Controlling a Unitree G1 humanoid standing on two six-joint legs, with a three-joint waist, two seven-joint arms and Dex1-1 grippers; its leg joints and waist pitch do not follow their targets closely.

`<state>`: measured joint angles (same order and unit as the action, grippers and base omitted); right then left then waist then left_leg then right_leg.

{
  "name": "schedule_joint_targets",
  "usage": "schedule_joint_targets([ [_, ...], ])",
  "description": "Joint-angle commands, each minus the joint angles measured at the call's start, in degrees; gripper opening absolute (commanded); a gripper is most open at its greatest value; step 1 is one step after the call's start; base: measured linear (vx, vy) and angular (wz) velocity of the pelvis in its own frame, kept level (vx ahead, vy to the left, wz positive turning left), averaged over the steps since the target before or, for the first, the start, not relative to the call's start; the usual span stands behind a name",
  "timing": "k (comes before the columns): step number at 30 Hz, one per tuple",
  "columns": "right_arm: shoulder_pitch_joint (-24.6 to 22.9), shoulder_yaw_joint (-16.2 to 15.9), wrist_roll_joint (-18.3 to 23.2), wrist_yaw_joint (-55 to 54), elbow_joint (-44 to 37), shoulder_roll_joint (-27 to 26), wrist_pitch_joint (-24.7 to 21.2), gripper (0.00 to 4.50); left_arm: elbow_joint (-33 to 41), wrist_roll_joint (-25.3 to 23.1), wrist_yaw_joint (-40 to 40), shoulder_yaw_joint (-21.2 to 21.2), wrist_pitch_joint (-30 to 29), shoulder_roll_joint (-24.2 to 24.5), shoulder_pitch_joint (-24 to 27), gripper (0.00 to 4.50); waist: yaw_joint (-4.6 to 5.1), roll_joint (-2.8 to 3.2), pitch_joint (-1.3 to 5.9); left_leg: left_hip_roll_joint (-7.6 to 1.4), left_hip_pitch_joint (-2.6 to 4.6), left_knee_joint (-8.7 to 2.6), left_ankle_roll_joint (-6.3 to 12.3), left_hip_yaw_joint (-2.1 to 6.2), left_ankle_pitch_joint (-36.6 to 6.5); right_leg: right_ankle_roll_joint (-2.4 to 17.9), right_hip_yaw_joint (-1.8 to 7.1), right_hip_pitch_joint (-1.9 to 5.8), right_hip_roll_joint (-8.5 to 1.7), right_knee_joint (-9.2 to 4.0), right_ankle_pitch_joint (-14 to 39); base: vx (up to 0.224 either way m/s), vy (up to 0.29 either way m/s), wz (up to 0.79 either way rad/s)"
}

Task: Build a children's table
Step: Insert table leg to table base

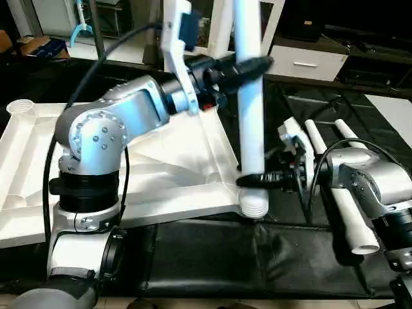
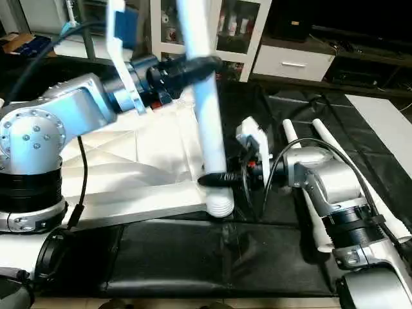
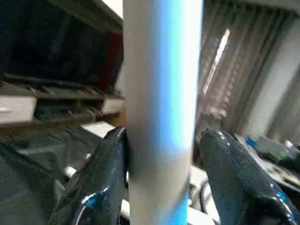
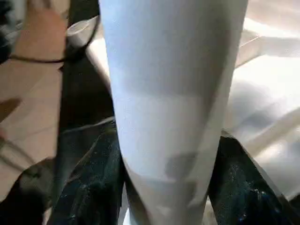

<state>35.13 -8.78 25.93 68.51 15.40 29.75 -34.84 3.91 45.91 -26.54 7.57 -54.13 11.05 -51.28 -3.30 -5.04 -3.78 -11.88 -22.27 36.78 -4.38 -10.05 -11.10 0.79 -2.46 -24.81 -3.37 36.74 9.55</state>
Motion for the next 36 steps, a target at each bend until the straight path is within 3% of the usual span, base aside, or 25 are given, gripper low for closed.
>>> schedule_joint_targets([
  [1,2.45,5.8,-1.32,-8.0,4.0,-1.2,2.97,1.92,-1.27,-1.12,1.0,1.63,2.4,-0.07,-1.28,2.93,0.19,0.16,4.54,-0.8,0.77,-3.91,0.04,-0.1,-6.23,10.63,1.86,3.51,-3.24,-4.61,13.03,0.0,0.0,0.0],
  [2,3.42,8.46,-1.07,-12.79,6.19,-2.68,3.78,1.91,-1.84,-0.33,1.67,3.11,1.88,0.24,-1.11,2.93,0.32,0.34,4.66,-0.63,0.86,-3.89,-0.94,-0.12,-6.46,10.37,1.82,3.64,-3.04,-4.59,13.28,0.0,0.0,0.0],
  [4,4.04,10.34,-0.83,-16.04,7.53,-3.7,4.17,1.89,-2.23,0.43,2.31,4.15,1.19,0.52,-0.97,2.93,0.33,0.43,4.62,-0.55,0.98,-3.94,-1.53,-0.16,-7.04,10.1,1.83,3.62,-3.02,-4.57,13.91,0.0,0.0,0.0],
  [5,3.43,14.73,1.47,-21.21,7.2,-5.64,3.51,1.89,-0.9,1.14,-0.82,4.02,-0.61,3.9,2.07,2.93,0.25,1.02,4.67,-0.49,1.07,-3.92,-1.78,-0.11,-6.94,10.08,1.86,3.63,-3.0,-4.38,13.44,0.0,0.0,0.0],
  [7,2.99,15.42,1.91,-21.97,6.63,-5.98,3.42,1.88,-0.29,0.97,-2.19,3.42,-0.99,5.06,3.11,2.93,0.46,0.87,4.7,-0.55,0.92,-4.24,-1.76,-0.02,-6.65,9.81,1.77,3.78,-2.76,-4.14,11.98,0.0,0.0,0.0],
  [8,1.54,15.38,1.58,-22.64,4.64,-6.26,3.73,1.88,1.59,-4.02,-6.6,-2.21,1.81,9.7,6.34,2.93,0.16,1.33,4.84,-0.85,1.2,-4.33,-1.29,0.21,-5.52,10.16,1.7,3.73,-2.97,-3.95,9.32,0.0,0.0,0.0],
  [9,0.44,14.93,0.6,-23.36,3.18,-6.43,4.62,1.88,2.88,-8.4,-10.16,-7.27,4.82,13.36,9.08,2.93,0.26,1.21,4.73,-0.89,0.98,-4.54,-0.73,0.17,-5.11,9.64,1.7,3.81,-2.92,-4.16,9.67,0.0,0.0,0.0],
  [10,-0.28,14.6,-0.07,-23.88,2.15,-6.55,5.21,1.88,3.76,-11.29,-12.45,-10.57,6.88,15.77,10.91,2.93,0.3,1.41,4.77,-1.0,1.29,-4.53,-0.92,0.09,-5.12,9.28,1.79,3.65,-2.98,-3.89,9.54,0.0,0.0,0.0],
  [12,-0.9,14.98,-1.11,-26.55,1.05,-7.77,7.1,1.88,4.99,-16.93,-15.09,-16.62,12.2,19.09,15.15,2.93,0.53,1.56,4.79,-0.97,1.24,-4.52,-1.2,-0.16,-4.54,9.89,1.94,3.66,-2.95,-3.78,8.46,0.0,0.0,0.0],
  [14,-0.18,16.95,-1.76,-31.76,1.64,-10.92,10.78,1.88,7.33,-22.23,-19.83,-23.75,19.39,22.65,21.49,2.93,0.71,1.71,4.62,-1.13,1.31,-4.84,-2.36,-0.14,-6.88,9.74,1.98,3.38,-3.22,-4.01,11.4,0.0,0.0,0.0],
  [18,-0.28,16.15,-3.67,-33.4,2.0,-12.8,14.61,1.88,7.15,-27.05,-20.91,-28.2,24.61,25.07,23.95,2.93,0.87,1.9,4.4,-1.05,1.61,-5.0,-3.52,-0.2,-9.67,9.38,2.15,3.12,-2.99,-4.15,12.4,0.0,0.0,0.0],
  [19,-0.7,15.12,-4.46,-32.89,1.9,-13.1,15.57,1.88,6.74,-29.08,-21.44,-29.79,27.16,25.86,24.55,2.93,1.07,1.37,4.31,-0.98,1.43,-5.02,-3.41,-0.24,-10.31,8.92,2.16,3.14,-2.96,-4.38,13.51,0.0,0.0,0.0],
  [21,-1.24,14.37,-2.35,-28.97,2.04,-13.08,13.03,1.88,6.62,-29.76,-22.6,-31.09,28.51,26.38,25.75,2.93,1.43,1.11,4.16,-0.93,1.39,-5.06,-3.69,-0.12,-12.09,7.45,2.28,3.17,-3.01,-4.56,17.55,0.0,0.0,0.0],
  [24,-1.74,15.46,2.35,-25.46,1.84,-12.92,7.69,1.88,7.19,-27.82,-24.36,-30.56,27.44,25.81,27.08,2.93,1.76,1.41,4.17,-1.01,1.28,-5.14,-3.38,0.01,-12.16,7.64,2.34,3.13,-3.06,-4.51,17.49,0.0,0.0,0.0],
  [25,-2.25,15.41,3.39,-23.56,2.14,-12.48,6.65,1.88,6.99,-28.54,-24.21,-31.03,27.86,25.73,27.3,2.93,1.98,0.69,4.25,-0.97,1.23,-5.05,-2.86,-0.15,-11.91,8.01,2.34,3.24,-2.91,-4.6,16.66,0.0,0.0,0.0],
  [26,-2.76,15.13,3.59,-21.84,2.79,-12.13,6.36,1.88,6.64,-29.43,-24.69,-31.65,28.68,25.76,27.79,2.93,1.78,1.03,4.15,-0.98,1.26,-5.02,-2.56,-0.11,-12.04,8.15,2.38,3.08,-3.02,-4.64,17.19,0.0,0.0,0.0],
  [30,-3.41,14.29,2.21,-21.71,4.69,-12.06,8.49,1.88,3.16,-34.99,-24.33,-34.81,33.47,25.92,28.31,2.93,1.88,0.8,4.14,-0.96,1.13,-4.99,-2.37,-0.11,-11.48,7.45,2.34,3.01,-3.08,-4.8,18.87,0.0,0.0,0.0],
  [36,-4.39,12.83,0.38,-21.35,1.84,-11.84,9.8,1.88,-0.89,-38.16,-23.14,-35.91,33.83,25.05,27.43,2.93,1.87,0.97,4.24,-0.96,1.2,-4.97,-2.69,-0.05,-11.26,7.23,2.35,2.93,-3.11,-4.77,18.96,0.0,0.0,0.0],
])
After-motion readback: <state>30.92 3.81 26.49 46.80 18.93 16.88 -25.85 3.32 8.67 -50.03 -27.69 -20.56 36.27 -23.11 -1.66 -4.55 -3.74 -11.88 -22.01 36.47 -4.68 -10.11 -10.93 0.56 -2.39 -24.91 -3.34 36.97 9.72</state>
